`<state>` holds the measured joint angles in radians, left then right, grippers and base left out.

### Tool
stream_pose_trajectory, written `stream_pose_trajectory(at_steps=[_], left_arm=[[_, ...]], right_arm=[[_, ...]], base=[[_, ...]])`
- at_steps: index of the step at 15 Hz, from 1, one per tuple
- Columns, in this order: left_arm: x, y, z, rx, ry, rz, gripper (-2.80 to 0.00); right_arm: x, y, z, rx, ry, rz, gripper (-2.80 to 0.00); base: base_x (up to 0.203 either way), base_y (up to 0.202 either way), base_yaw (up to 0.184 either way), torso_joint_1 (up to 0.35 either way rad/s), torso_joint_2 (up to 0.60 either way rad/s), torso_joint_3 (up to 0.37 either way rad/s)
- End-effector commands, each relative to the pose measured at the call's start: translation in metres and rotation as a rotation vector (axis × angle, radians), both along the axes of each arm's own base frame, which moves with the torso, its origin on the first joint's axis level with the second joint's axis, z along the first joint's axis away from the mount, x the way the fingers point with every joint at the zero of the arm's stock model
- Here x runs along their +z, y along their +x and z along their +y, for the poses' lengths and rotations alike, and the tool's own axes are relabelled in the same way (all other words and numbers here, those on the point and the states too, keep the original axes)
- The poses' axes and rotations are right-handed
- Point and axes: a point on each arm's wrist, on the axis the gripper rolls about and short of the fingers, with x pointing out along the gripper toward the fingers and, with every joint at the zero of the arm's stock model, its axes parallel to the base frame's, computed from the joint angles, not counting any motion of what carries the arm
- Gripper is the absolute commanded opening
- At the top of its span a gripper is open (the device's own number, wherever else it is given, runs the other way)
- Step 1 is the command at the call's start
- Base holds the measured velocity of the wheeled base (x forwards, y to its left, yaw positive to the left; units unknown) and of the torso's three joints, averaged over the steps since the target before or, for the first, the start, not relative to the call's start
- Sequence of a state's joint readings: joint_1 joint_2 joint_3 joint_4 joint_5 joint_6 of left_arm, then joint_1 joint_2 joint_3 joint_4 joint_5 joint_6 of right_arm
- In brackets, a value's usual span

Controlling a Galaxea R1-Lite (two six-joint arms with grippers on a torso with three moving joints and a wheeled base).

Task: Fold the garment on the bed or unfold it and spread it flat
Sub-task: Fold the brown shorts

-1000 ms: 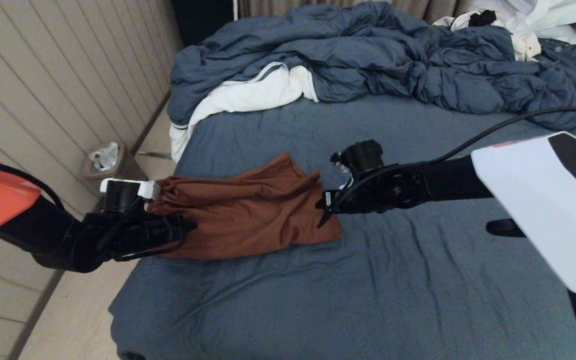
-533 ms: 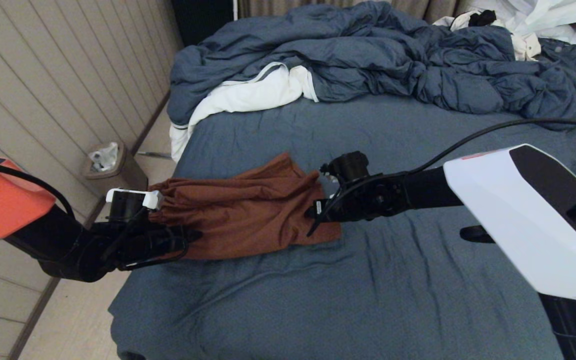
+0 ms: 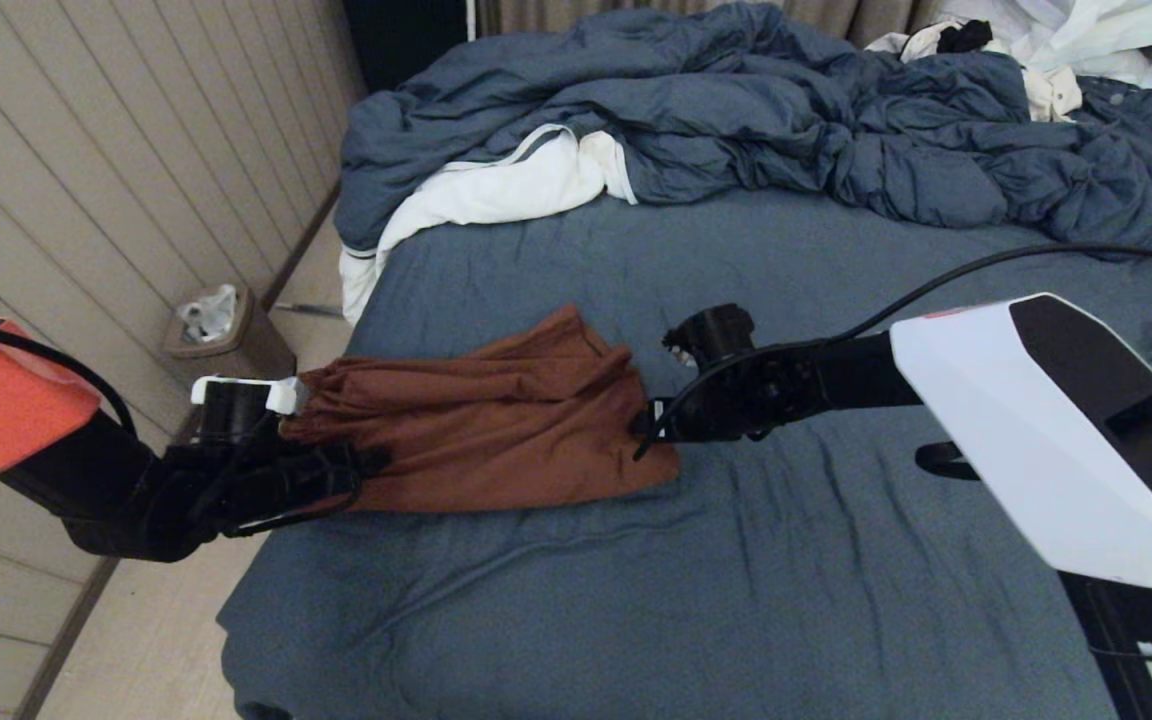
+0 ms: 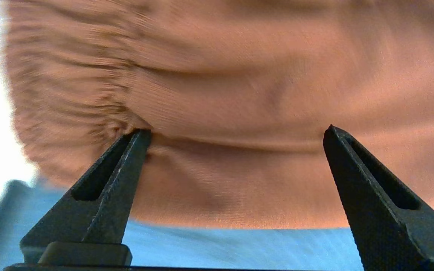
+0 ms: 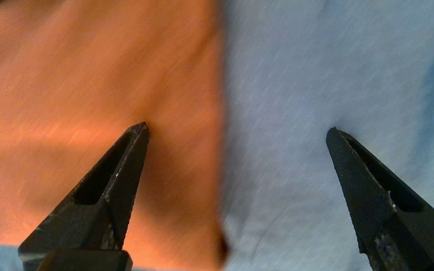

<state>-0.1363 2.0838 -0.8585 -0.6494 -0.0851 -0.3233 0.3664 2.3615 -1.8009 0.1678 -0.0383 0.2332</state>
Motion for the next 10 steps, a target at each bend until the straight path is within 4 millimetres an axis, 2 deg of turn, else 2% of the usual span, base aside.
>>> stream_pose_trajectory(at_steps=[1, 3, 4, 6, 9, 10], left_arm=[[0.023, -0.002, 0.015, 0.037, -0.014, -0.071, 0.0], [0.041, -0.008, 0.024, 0.024, -0.042, -0.108, 0.0], [0.043, -0.015, 0.024, 0.01, -0.051, -0.105, 0.0], [0.036, -0.024, 0.01, -0.04, -0.054, -0.077, 0.0], [0.049, -0.031, 0.01, -0.047, -0.059, -0.104, 0.0], [0.046, -0.028, 0.011, -0.042, -0.058, -0.1, 0.0]], right_arm=[[0.005, 0.004, -0.004, -0.012, 0.008, -0.019, 0.0], [0.006, 0.005, -0.003, -0.011, 0.009, -0.024, 0.0], [0.006, 0.005, -0.003, -0.011, 0.009, -0.024, 0.0], [0.007, 0.006, -0.002, -0.011, 0.011, -0.029, 0.0], [0.005, 0.007, -0.002, -0.01, 0.01, -0.03, 0.0], [0.006, 0.008, -0.002, -0.011, 0.013, -0.034, 0.0]], base=[[0.0, 0.0, 0.0, 0.0, 0.0, 0.0], [0.0, 0.0, 0.0, 0.0, 0.0, 0.0], [0.0, 0.0, 0.0, 0.0, 0.0, 0.0], [0.0, 0.0, 0.0, 0.0, 0.0, 0.0], [0.0, 0.0, 0.0, 0.0, 0.0, 0.0], [0.0, 0.0, 0.0, 0.0, 0.0, 0.0]])
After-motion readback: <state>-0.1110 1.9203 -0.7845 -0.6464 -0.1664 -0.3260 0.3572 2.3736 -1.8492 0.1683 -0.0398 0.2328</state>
